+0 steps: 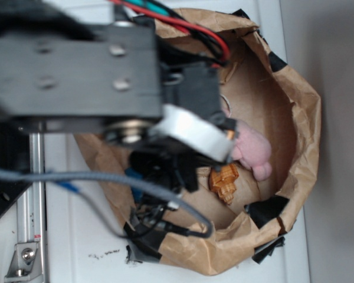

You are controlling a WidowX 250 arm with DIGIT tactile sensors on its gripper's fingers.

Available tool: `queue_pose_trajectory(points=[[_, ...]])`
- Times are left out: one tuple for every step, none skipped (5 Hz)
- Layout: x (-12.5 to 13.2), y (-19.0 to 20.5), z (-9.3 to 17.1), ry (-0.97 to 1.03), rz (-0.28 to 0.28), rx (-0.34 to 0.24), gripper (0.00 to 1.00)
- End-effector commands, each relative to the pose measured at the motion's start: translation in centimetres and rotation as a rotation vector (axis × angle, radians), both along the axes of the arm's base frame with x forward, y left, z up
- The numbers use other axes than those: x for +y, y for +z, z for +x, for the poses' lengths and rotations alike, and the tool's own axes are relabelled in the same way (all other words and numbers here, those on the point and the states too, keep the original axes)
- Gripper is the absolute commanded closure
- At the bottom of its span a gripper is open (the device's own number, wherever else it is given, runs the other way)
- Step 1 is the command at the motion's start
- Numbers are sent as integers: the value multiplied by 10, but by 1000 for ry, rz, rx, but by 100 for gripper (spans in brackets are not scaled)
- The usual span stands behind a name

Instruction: Grab the shell.

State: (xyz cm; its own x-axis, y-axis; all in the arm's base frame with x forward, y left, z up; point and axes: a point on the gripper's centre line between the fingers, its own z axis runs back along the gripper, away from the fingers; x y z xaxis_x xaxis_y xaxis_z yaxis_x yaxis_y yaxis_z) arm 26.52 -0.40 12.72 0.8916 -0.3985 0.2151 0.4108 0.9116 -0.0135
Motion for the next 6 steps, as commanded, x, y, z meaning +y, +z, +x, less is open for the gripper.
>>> queue_pose_trajectory(points=[[-30,-41,32,-310,38,-46,0],[-56,-49,24,-397,56,-47,0],[-82,-55,10,-477,89,-80,0],[-87,-65,14,-495,88,-74,0],[-83,-84,25,-405,145,-121,0],[-76,-94,37,-395,193,-82,0]])
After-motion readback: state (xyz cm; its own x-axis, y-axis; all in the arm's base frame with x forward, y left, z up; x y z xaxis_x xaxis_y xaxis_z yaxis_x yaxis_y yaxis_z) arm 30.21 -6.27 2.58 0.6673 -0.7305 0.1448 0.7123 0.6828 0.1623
